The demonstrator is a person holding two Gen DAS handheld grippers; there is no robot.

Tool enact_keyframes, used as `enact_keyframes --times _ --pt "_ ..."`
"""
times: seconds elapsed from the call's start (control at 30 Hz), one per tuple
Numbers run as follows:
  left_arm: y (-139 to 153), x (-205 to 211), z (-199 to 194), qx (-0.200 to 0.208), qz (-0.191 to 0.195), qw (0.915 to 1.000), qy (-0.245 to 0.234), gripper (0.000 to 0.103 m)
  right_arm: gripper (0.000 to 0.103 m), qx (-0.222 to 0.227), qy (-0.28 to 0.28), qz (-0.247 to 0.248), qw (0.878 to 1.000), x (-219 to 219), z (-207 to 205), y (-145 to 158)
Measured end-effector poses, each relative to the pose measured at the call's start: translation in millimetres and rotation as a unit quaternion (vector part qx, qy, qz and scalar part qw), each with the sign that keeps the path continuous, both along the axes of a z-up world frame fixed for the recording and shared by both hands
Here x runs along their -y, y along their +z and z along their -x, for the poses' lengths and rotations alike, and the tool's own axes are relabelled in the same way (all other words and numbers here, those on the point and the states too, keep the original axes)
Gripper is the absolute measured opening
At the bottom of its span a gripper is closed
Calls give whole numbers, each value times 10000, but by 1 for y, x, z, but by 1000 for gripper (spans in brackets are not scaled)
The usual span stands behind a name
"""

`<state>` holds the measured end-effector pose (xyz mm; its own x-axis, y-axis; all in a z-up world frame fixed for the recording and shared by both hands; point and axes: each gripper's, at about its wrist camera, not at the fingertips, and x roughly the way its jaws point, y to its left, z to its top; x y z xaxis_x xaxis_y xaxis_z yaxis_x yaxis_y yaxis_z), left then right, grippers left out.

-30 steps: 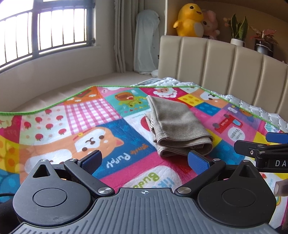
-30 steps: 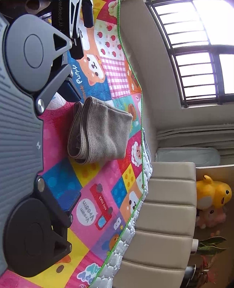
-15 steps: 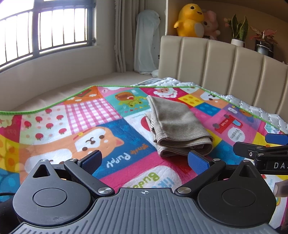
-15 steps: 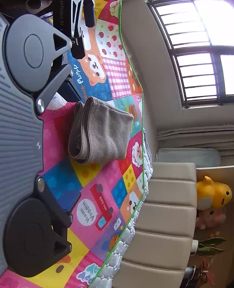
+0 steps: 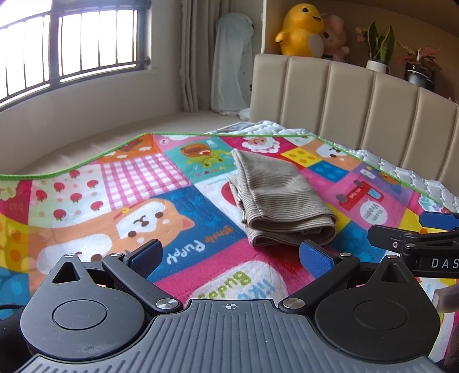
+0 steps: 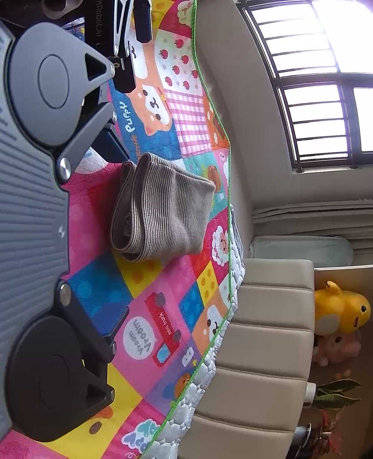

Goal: Fold clothes

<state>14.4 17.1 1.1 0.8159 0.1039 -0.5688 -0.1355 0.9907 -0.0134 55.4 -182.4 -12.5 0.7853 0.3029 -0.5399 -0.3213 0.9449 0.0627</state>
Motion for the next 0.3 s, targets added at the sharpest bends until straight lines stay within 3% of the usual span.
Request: enact_keyframes --times 0.3 --pt "3 -5 -2 129 118 9998 8 103 103 93 280 166 9994 -14 -3 3"
